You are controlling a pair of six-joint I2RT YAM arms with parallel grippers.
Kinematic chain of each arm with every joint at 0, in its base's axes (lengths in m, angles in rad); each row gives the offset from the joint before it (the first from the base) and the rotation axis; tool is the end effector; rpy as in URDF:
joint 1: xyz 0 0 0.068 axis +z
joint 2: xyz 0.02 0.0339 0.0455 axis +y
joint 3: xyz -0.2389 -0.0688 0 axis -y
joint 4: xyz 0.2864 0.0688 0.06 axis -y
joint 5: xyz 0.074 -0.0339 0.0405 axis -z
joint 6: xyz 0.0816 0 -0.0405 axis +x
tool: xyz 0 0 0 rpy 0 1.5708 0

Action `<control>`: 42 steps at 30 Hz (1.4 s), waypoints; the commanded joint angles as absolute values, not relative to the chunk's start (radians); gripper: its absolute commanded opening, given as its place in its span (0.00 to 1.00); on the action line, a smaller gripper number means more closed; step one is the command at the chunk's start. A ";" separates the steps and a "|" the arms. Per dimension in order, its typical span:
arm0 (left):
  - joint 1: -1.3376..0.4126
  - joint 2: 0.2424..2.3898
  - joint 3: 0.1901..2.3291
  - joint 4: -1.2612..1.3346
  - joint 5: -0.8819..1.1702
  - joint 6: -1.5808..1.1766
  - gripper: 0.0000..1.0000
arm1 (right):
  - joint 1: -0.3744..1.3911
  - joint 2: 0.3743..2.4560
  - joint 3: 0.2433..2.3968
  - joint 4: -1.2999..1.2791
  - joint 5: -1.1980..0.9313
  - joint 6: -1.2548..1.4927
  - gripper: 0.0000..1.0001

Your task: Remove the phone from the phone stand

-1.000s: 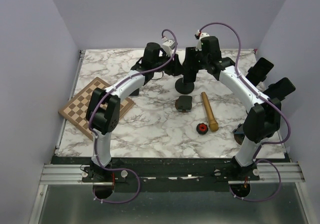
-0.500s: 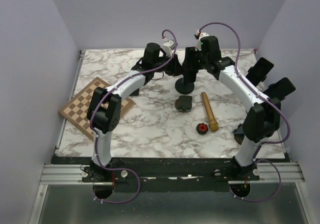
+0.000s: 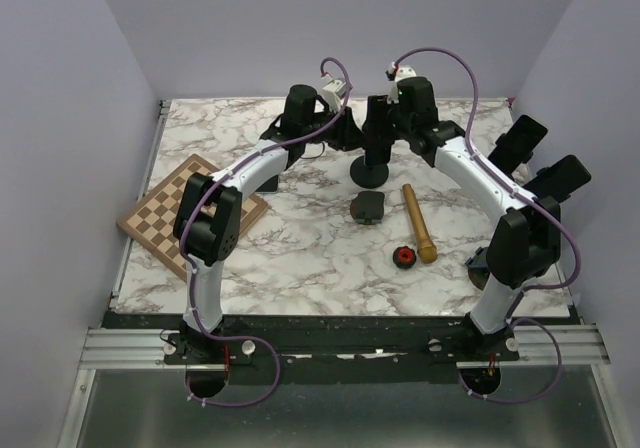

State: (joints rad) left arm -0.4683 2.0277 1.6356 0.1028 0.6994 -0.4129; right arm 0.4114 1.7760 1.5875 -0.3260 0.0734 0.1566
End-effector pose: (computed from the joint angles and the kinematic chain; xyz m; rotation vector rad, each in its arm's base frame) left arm 0.4615 -0.2923 0.2350 0.5731 1.8982 -1.2397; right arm 0.4575 0.1931 0.2762 -0.2216 2.0832 0.2686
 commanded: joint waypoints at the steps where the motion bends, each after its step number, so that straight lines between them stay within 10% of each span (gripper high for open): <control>1: -0.453 2.046 1.635 0.058 0.736 -0.455 0.00 | 0.381 1.744 1.515 -0.263 0.145 0.095 0.01; 42: -0.406 2.095 1.661 -0.098 0.657 -0.440 0.00 | 0.210 1.711 1.494 -0.287 -0.694 -0.065 0.01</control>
State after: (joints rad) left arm -0.4793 2.0342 1.6482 0.0509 0.7616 -0.4362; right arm 0.2276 1.7119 1.4231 -0.1528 -0.5442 -0.0505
